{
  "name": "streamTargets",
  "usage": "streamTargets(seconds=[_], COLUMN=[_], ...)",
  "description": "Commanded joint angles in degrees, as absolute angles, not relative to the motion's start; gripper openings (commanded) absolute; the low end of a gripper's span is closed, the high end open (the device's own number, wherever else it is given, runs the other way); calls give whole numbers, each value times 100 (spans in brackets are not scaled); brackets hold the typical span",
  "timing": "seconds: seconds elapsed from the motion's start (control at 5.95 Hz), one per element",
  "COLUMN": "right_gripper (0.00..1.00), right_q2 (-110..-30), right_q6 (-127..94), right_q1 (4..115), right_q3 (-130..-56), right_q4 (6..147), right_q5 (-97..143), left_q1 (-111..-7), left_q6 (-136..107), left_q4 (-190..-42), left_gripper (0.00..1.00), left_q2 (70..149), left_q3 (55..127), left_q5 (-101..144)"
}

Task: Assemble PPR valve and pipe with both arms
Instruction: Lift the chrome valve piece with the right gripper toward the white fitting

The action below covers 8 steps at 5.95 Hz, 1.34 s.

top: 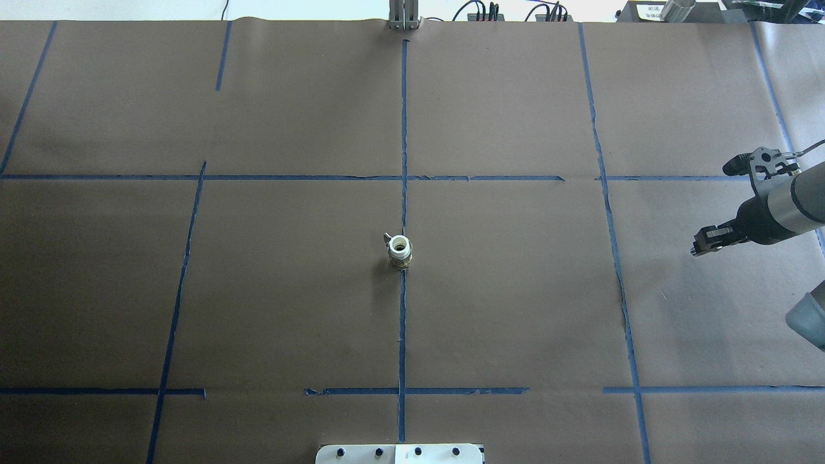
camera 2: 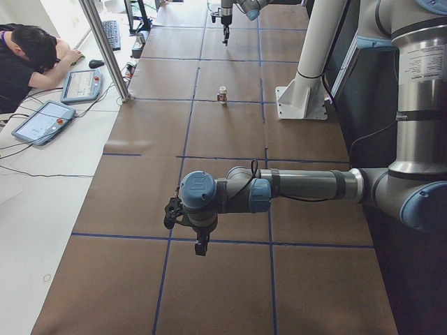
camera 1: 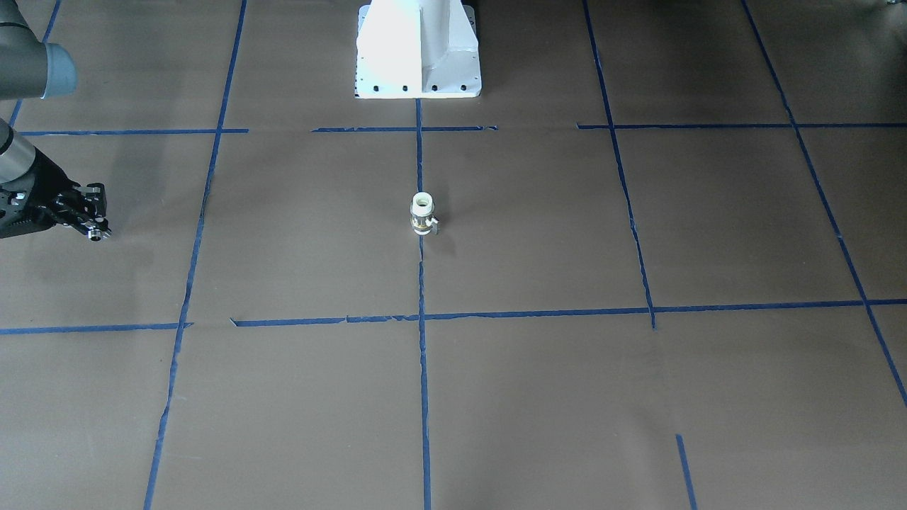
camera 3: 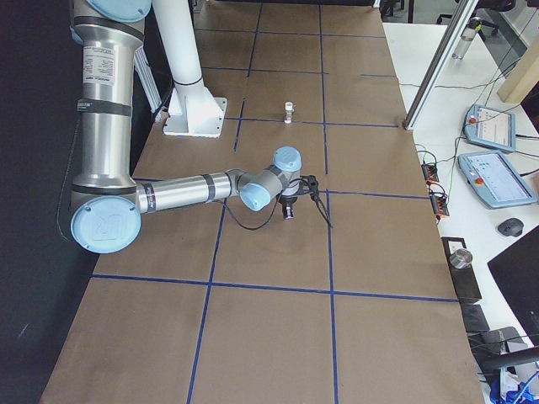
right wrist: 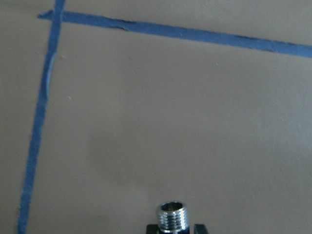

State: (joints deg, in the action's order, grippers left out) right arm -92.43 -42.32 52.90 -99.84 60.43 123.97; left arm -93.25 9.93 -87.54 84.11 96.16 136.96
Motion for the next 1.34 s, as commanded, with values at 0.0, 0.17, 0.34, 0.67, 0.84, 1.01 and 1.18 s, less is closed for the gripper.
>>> streamTargets(seconds=[0.0, 0.17, 0.34, 0.67, 0.84, 1.01, 1.18], right_gripper=[5, 5, 5, 4, 0, 0, 0], right_q2=[-8390, -7845, -7248, -6000, -5403, -4883, -4573], right_q6=[-5198, -5603, -6138, -7229, -8190, -9418, -10309], right_q1=[5248, 5090, 4915, 4353, 4124, 3861, 3650], right_q3=[-10019, -10054, -10098, -10204, -10195, -10143, -10143], right_q4=[6517, 7078, 7702, 9090, 9497, 9745, 9843], right_q5=[12393, 12375, 12331, 11876, 11752, 11542, 11349], left_q1=[-9325, -9325, -9325, -9290, -9290, -9290, -9290], left_q6=[984, 976, 819, 606, 606, 598, 598], left_q4=[-8754, -8737, -8736, -8745, -8745, -8745, -8745], left_gripper=[100, 100, 100, 100, 100, 100, 100], left_q2=[8411, 8411, 8411, 8429, 8429, 8429, 8429], left_q3=[9615, 9598, 9598, 9676, 9694, 9703, 9703], left_q5=[13693, 13667, 13658, 13632, 13641, 13641, 13641])
